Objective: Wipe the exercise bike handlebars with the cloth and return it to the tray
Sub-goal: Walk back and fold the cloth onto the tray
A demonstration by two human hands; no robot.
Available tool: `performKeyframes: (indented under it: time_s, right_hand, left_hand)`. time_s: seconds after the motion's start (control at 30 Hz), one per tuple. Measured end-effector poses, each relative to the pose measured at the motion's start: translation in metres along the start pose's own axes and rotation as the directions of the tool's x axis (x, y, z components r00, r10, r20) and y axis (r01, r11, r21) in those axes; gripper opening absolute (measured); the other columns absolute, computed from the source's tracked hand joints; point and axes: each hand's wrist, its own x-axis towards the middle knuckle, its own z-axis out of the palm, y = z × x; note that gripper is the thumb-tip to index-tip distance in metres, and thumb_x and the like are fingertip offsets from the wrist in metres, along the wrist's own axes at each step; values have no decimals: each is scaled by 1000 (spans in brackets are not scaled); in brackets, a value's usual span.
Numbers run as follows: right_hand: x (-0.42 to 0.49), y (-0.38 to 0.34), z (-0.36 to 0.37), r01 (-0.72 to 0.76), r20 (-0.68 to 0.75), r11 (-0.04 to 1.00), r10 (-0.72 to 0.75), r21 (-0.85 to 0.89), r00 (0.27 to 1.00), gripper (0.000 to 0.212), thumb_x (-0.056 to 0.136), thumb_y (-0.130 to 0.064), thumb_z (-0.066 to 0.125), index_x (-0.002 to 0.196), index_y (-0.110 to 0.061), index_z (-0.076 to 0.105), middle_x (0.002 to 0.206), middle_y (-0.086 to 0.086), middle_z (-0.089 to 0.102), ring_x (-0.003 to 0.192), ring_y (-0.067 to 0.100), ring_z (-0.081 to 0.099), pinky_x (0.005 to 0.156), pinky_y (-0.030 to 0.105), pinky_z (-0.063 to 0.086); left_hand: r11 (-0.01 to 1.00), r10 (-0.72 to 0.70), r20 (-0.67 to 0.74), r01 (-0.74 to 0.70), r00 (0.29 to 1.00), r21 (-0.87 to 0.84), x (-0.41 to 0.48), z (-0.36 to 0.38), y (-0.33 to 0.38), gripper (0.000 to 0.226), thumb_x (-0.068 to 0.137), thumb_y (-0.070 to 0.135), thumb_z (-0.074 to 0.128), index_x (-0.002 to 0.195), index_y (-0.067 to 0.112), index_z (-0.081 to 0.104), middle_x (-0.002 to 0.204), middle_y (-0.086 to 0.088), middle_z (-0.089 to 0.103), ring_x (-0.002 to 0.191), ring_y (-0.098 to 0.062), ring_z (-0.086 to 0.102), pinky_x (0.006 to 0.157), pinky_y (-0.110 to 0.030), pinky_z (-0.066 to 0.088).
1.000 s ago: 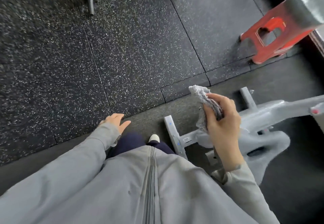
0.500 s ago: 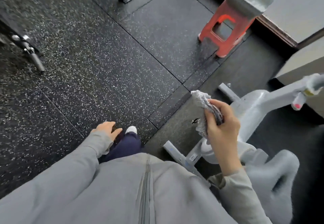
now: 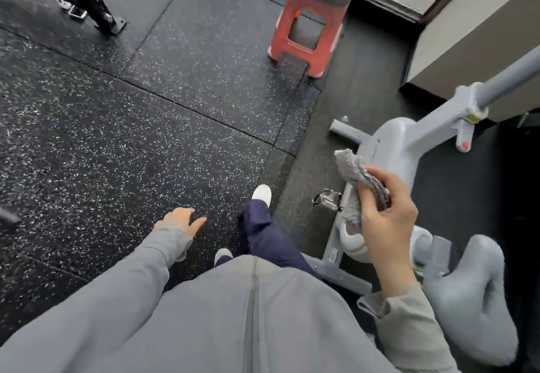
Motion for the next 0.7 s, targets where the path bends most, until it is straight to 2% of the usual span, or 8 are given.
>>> performKeyframes:
  time_s: [0.13, 0.27, 0.33, 0.4, 0.5, 0.53, 0.6, 0.7]
  right_hand:
    - [60, 7, 16, -59, -47, 998, 60, 18, 997, 20, 86, -9, 63, 104, -17, 65, 100, 8, 65, 92, 21, 62, 83, 27, 49]
    - [136, -5, 39, -80, -33, 992, 84, 94, 996, 20, 87, -13, 63, 103, -25, 64, 104, 4, 66, 97, 19, 62, 90, 31, 50]
    - [175, -17, 50, -43, -18, 992, 45, 120, 999, 21, 86, -13, 64, 105, -20, 65, 105, 7, 66, 97, 17, 62, 91, 33, 50]
    - [209, -30, 61, 44, -12, 994, -43, 102, 999, 22, 85, -10, 65, 106, -15, 65, 103, 6, 65, 94, 12, 60, 90, 28, 48]
    - [254, -45, 74, 135, -7, 987, -135, 91, 991, 24, 83, -5, 66, 104, -15, 65, 95, -11, 59, 92, 12, 57, 87, 27, 47]
    - [264, -49, 79, 146, -5, 984, -147, 99, 989, 25, 83, -4, 66, 105, -15, 64, 95, -14, 57, 93, 15, 58, 87, 29, 47]
    - [289, -55, 90, 142, -2, 985, -143, 101, 990, 26, 82, -1, 66, 105, -14, 65, 96, -10, 58, 93, 18, 59, 86, 29, 49]
    - [325, -60, 111, 125, -7, 988, -125, 94, 992, 27, 82, -1, 66, 104, -16, 65, 95, -8, 59, 92, 16, 59, 84, 20, 47]
  left_hand:
    - [993, 54, 18, -56, 998, 106, 51, -40, 39, 57, 89, 53, 43, 136, 21, 39, 140, -4, 46, 124, -26, 48, 104, -41, 40]
    - [968, 114, 28, -117, 993, 223, 97, -92, 87, 59, 89, 56, 39, 138, 23, 35, 144, -1, 42, 129, -23, 43, 105, -41, 38]
    - [953, 154, -1, -148, 988, 265, 118, -118, 114, 59, 90, 55, 38, 139, 22, 34, 146, 1, 39, 132, -21, 39, 106, -40, 36]
    - [943, 199, -45, -179, 979, 279, 136, -144, 138, 60, 90, 55, 37, 139, 21, 33, 148, 1, 37, 133, -21, 37, 107, -39, 35]
    - [923, 250, -65, -217, 966, 319, 160, -181, 168, 63, 91, 57, 33, 142, 21, 28, 154, 1, 25, 140, -18, 26, 114, -38, 26]
    - [915, 251, -54, -219, 966, 338, 168, -190, 175, 65, 91, 57, 31, 144, 21, 25, 156, 1, 19, 142, -18, 20, 116, -39, 22]
    - [917, 227, -32, -203, 973, 344, 189, -212, 186, 67, 90, 59, 29, 145, 22, 19, 158, 2, 10, 144, -17, 12, 118, -41, 16]
    - [928, 186, -19, -169, 982, 333, 221, -239, 196, 67, 90, 60, 28, 146, 25, 15, 158, 4, 5, 145, -17, 9, 119, -41, 13]
